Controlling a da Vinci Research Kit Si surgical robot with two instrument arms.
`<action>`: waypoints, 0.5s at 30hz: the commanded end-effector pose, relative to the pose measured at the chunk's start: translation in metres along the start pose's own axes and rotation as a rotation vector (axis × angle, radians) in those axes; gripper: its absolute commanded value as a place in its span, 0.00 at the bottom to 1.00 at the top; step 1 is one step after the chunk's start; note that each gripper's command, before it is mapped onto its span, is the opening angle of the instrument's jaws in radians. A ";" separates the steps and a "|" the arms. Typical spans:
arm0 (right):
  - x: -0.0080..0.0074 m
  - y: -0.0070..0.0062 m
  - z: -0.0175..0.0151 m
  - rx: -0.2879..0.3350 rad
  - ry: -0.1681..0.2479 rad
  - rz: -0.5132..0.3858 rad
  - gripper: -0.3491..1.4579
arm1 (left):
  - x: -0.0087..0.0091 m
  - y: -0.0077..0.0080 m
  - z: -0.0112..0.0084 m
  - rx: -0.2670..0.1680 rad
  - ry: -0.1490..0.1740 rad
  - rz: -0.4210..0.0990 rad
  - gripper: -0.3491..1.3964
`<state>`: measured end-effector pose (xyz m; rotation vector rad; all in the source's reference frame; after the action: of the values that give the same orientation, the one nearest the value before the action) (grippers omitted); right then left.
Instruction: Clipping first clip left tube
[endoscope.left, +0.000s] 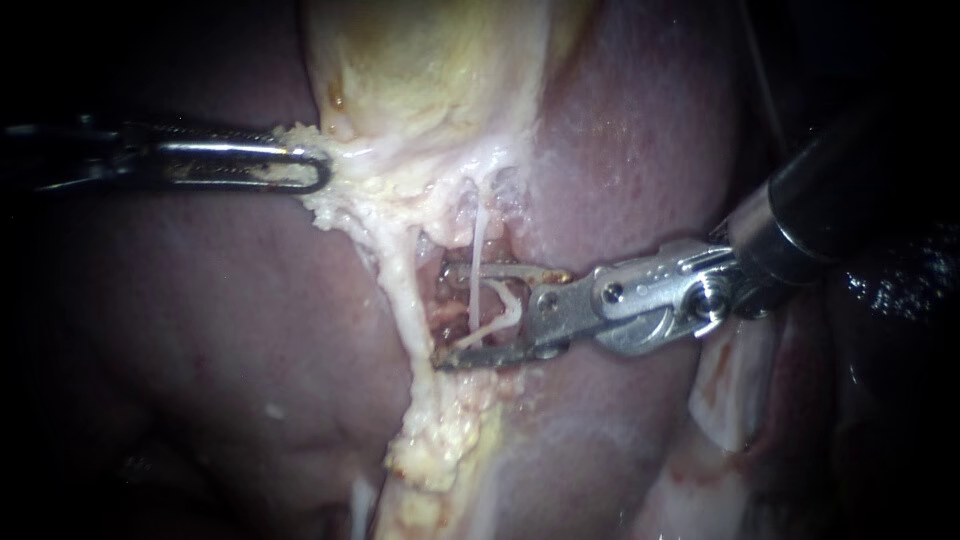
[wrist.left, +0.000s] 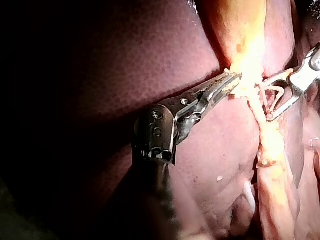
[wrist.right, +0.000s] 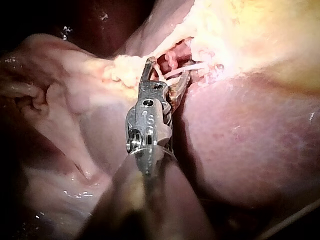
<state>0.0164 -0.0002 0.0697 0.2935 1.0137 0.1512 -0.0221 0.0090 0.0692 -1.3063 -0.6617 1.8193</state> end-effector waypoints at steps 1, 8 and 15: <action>0.0000 0.0000 -0.0001 0.001 0.000 0.000 0.47 | 0.0000 0.0000 0.0000 0.000 0.000 0.000 0.00; -0.0005 -0.0002 -0.0012 0.006 0.001 -0.003 0.47 | 0.0000 0.0000 -0.0002 -0.001 0.000 0.000 0.00; -0.0011 -0.0001 -0.0047 0.021 0.017 0.028 0.47 | 0.0003 0.0000 -0.0008 -0.005 -0.002 -0.002 0.00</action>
<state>0.0111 0.0005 0.0680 0.3343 1.0318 0.1798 -0.0214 0.0093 0.0689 -1.3067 -0.6682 1.8189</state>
